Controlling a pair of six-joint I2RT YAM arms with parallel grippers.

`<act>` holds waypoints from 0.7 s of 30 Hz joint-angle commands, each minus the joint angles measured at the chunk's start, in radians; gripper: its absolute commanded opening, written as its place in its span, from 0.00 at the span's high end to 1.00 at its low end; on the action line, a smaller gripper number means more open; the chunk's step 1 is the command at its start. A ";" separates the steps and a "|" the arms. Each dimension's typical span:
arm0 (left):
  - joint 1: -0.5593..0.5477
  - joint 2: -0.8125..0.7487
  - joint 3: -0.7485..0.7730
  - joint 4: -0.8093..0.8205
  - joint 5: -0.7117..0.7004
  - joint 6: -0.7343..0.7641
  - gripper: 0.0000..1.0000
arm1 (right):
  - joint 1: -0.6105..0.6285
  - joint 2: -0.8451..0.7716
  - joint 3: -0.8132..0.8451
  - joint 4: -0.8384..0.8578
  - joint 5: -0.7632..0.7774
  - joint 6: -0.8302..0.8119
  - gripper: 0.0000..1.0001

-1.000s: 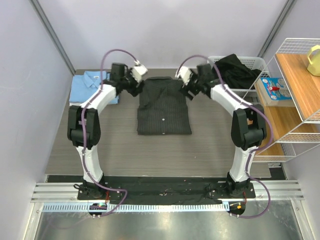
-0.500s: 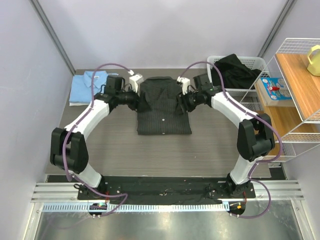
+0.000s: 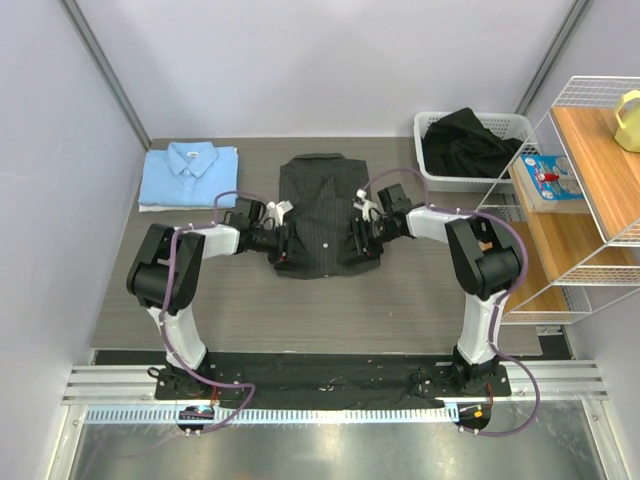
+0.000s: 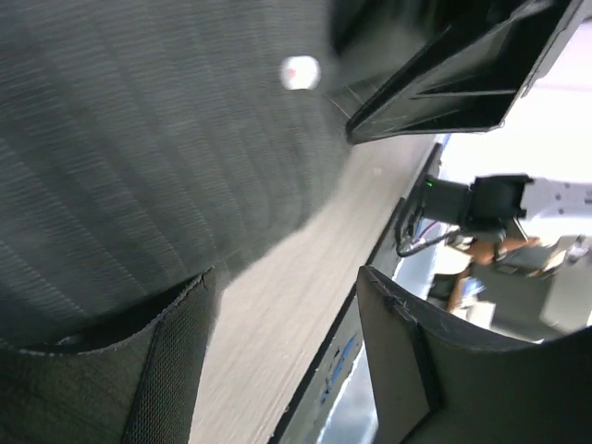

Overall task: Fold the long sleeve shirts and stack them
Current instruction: Fold the shirt

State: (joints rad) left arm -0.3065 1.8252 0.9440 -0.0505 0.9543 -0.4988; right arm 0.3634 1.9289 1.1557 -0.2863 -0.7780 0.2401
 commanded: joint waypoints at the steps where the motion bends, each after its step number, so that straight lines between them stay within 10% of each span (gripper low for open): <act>1: 0.030 0.043 -0.060 0.024 -0.028 -0.032 0.36 | -0.035 0.067 -0.072 0.030 -0.026 0.027 0.52; 15: 0.046 -0.354 -0.128 -0.121 0.101 0.074 0.31 | -0.043 -0.226 -0.037 -0.224 -0.056 -0.093 0.45; 21: 0.004 -0.287 -0.082 -0.063 0.025 0.040 0.34 | 0.028 -0.228 -0.123 -0.157 -0.092 -0.048 0.52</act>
State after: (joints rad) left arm -0.2771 1.4723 0.8326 -0.1493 1.0050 -0.4431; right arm 0.3424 1.7031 1.0767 -0.4667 -0.8406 0.1726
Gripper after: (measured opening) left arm 0.672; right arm 0.507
